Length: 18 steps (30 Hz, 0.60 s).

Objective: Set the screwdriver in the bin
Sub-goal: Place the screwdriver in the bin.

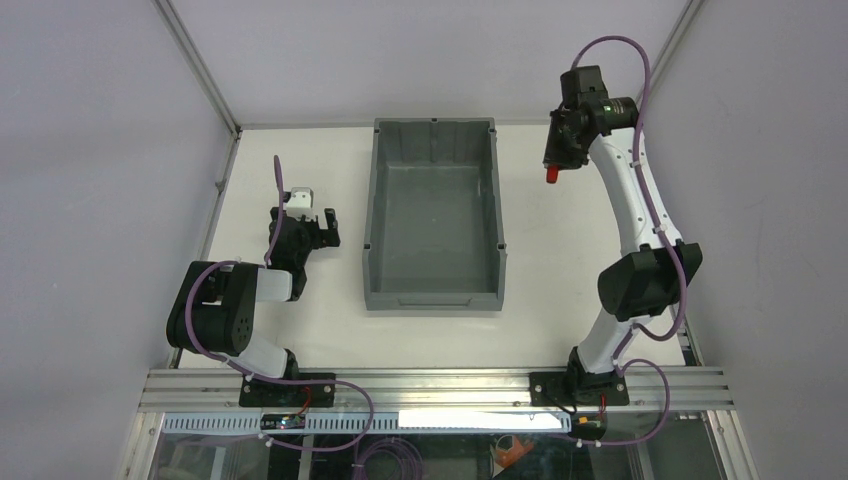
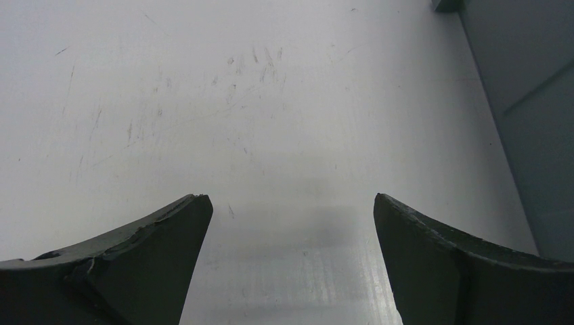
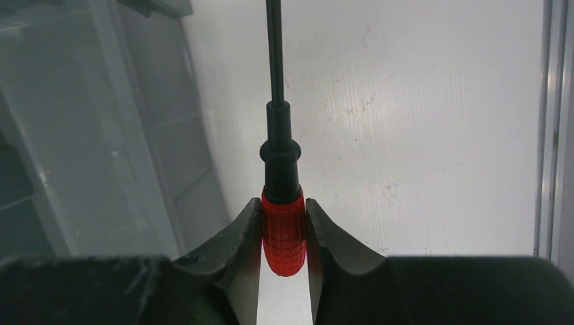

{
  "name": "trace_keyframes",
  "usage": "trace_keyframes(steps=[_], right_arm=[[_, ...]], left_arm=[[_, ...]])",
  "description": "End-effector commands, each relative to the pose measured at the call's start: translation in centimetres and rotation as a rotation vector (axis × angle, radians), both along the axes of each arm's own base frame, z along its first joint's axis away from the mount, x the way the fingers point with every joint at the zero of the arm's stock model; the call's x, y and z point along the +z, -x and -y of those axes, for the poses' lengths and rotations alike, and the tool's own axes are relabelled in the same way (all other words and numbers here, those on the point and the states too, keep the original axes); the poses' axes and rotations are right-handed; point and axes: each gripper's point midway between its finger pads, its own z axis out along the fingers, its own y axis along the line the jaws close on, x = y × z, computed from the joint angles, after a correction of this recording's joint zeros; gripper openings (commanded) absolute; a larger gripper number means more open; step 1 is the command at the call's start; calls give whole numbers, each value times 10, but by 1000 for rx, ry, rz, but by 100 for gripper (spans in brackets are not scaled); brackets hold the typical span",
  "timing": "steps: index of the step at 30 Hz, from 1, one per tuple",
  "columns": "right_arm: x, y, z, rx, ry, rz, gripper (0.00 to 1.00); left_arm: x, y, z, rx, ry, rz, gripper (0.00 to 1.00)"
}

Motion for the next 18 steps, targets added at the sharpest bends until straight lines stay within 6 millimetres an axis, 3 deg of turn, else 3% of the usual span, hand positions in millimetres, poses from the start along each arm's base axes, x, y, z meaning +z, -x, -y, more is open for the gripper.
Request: trace_keyframes(steps=[1,11,18], right_arm=[[53,9,-24,56,-77,121,0],[91,15,-73,151,-164,202,0],[99,15,-109,203,-201,217,0]], left_arm=[[17,-3,-1,-2,15,55,99],[17,-3,-1,-2,16,56,99],[17,-3,-1,-2,15,56,99]])
